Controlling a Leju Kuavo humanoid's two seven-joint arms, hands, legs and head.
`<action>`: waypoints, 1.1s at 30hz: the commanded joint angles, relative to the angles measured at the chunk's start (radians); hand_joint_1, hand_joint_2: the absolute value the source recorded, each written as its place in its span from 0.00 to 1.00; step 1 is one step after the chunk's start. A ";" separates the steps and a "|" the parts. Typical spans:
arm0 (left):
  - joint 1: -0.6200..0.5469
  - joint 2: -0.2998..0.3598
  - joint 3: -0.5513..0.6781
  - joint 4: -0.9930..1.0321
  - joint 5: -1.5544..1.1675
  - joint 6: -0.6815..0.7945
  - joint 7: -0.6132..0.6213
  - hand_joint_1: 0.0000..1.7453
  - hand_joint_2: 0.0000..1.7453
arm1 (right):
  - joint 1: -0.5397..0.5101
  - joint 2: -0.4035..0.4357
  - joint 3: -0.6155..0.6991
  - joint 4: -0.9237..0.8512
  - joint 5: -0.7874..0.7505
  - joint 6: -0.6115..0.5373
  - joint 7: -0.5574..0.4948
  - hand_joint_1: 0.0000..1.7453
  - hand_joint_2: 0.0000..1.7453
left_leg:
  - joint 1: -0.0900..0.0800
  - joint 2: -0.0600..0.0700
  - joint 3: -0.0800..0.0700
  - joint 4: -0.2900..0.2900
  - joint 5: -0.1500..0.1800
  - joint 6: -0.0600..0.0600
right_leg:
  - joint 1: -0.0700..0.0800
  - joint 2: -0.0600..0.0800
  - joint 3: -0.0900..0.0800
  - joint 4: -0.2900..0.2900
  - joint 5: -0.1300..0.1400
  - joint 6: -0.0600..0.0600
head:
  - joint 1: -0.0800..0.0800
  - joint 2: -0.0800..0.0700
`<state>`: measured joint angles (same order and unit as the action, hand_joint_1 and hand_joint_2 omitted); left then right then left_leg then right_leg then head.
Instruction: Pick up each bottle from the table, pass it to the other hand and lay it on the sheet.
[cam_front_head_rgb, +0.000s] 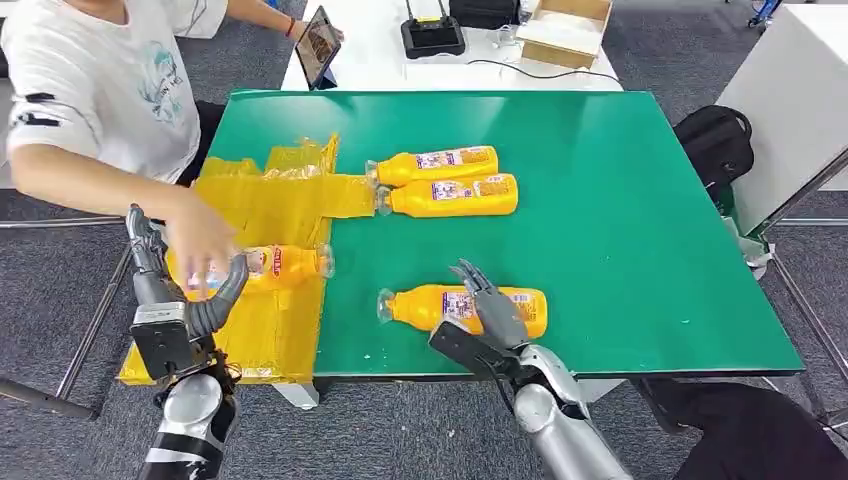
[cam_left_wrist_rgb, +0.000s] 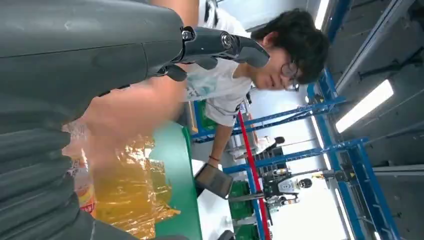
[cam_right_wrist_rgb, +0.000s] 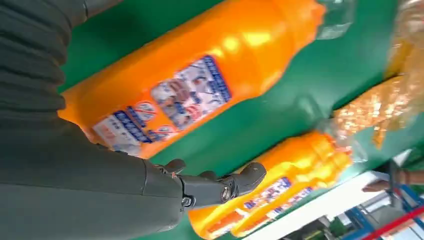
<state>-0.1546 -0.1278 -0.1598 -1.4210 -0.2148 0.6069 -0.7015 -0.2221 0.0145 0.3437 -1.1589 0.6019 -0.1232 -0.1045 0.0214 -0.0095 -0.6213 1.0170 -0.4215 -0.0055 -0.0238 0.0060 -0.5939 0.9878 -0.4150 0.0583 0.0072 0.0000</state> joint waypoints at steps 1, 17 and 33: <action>-0.031 0.026 -0.025 0.042 0.016 -0.026 0.003 0.00 1.00 | -0.031 -0.066 0.034 0.012 0.028 0.005 0.033 0.00 1.00 | 0.000 0.001 0.004 -0.001 -0.002 0.001 | 0.001 -0.001 0.004 -0.001 -0.001 -0.003 | 0.000 0.000; -0.043 0.011 -0.031 0.087 0.006 -0.051 0.003 0.00 1.00 | -0.100 -0.087 0.031 0.084 0.093 0.003 0.103 0.00 1.00 | 0.001 0.003 0.010 -0.003 -0.002 0.003 | 0.002 -0.001 0.009 -0.003 -0.001 -0.007 | 0.000 0.000; -0.068 -0.004 -0.041 0.140 0.004 -0.079 0.003 0.00 1.00 | -0.188 -0.109 0.051 0.245 0.092 0.121 0.145 0.00 1.00 | 0.000 0.001 0.004 -0.001 -0.001 0.002 | 0.001 0.000 0.004 -0.001 0.000 -0.003 | 0.000 0.000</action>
<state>-0.1673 -0.1282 -0.1797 -1.3760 -0.2163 0.5455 -0.7015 -0.3087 -0.0652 0.3494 -1.0979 0.7073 -0.0976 0.0225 0.0214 -0.0091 -0.6214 1.0170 -0.4215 -0.0055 -0.0238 0.0061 -0.5942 0.9878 -0.4149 0.0583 0.0069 0.0000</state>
